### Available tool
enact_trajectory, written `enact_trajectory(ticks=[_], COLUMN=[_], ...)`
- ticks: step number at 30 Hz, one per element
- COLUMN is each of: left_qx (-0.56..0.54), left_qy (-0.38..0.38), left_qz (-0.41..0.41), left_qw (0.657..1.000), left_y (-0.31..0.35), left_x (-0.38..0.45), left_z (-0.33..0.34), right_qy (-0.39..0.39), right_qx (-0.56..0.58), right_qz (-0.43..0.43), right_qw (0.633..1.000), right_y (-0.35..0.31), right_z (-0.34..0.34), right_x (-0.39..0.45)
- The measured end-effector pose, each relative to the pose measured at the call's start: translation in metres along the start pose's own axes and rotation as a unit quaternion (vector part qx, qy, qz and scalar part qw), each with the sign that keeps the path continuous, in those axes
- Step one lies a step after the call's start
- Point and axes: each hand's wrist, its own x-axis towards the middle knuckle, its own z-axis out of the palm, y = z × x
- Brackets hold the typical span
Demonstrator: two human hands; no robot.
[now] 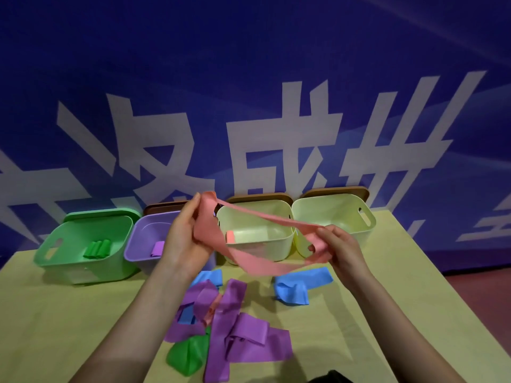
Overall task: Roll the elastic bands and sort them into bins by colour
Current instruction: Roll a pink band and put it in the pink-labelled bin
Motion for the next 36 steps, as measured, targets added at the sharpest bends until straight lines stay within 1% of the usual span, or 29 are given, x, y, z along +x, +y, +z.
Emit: enact_trajectory(ticks=[4,6,8,10,12,14,16,18,21,23,24,27,30,34,36], left_qx=[0.009,0.013,0.025,0.041,0.074,0.116,0.165,0.207,0.253,0.29,0.307,0.336,0.331,0.323,0.332], left_qy=[-0.008,-0.003,-0.019,-0.048,-0.073,-0.103,-0.124,-0.126,-0.124,-0.111,-0.1,-0.085,-0.078,-0.082,-0.085], left_qz=[0.003,0.007,0.016,0.018,0.018,0.019,0.022,0.026,0.063,0.088,0.096,0.112,0.114,0.104,0.115], left_qw=[1.0,1.0,0.999,0.998,0.994,0.988,0.978,0.97,0.957,0.946,0.942,0.931,0.933,0.937,0.933], left_y=[-0.002,-0.003,-0.005,-0.01,-0.017,-0.026,-0.035,-0.043,-0.05,-0.05,-0.049,-0.047,-0.048,-0.052,-0.051], left_x=[-0.001,0.004,0.007,0.007,0.004,0.001,-0.003,-0.006,-0.008,-0.009,-0.01,-0.009,-0.008,-0.005,-0.004], left_z=[0.001,-0.003,-0.005,-0.004,0.0,0.003,0.005,0.006,0.004,0.002,0.0,-0.003,-0.006,-0.007,-0.006], right_qy=[0.01,0.015,0.005,-0.032,-0.079,-0.119,-0.149,-0.174,-0.173,-0.151,-0.142,-0.135,-0.133,-0.11,-0.103], right_qx=[-0.042,-0.085,-0.129,-0.184,-0.259,-0.287,-0.259,-0.2,-0.111,-0.101,-0.095,-0.073,-0.082,-0.094,-0.099], right_qz=[-0.023,-0.042,-0.048,-0.046,-0.051,-0.071,-0.103,-0.134,-0.165,-0.2,-0.203,-0.178,-0.177,-0.182,-0.191], right_qw=[0.999,0.995,0.991,0.981,0.961,0.948,0.949,0.955,0.965,0.963,0.964,0.972,0.972,0.973,0.971], right_y=[0.003,0.005,0.007,0.009,0.009,0.006,-0.005,-0.02,-0.039,-0.041,-0.041,-0.039,-0.037,-0.035,-0.037], right_z=[-0.007,-0.009,-0.009,-0.007,-0.001,0.011,0.03,0.052,0.076,0.082,0.083,0.085,0.087,0.086,0.084], right_x=[-0.001,-0.002,-0.003,-0.007,-0.012,-0.018,-0.026,-0.034,-0.042,-0.041,-0.041,-0.039,-0.038,-0.035,-0.033])
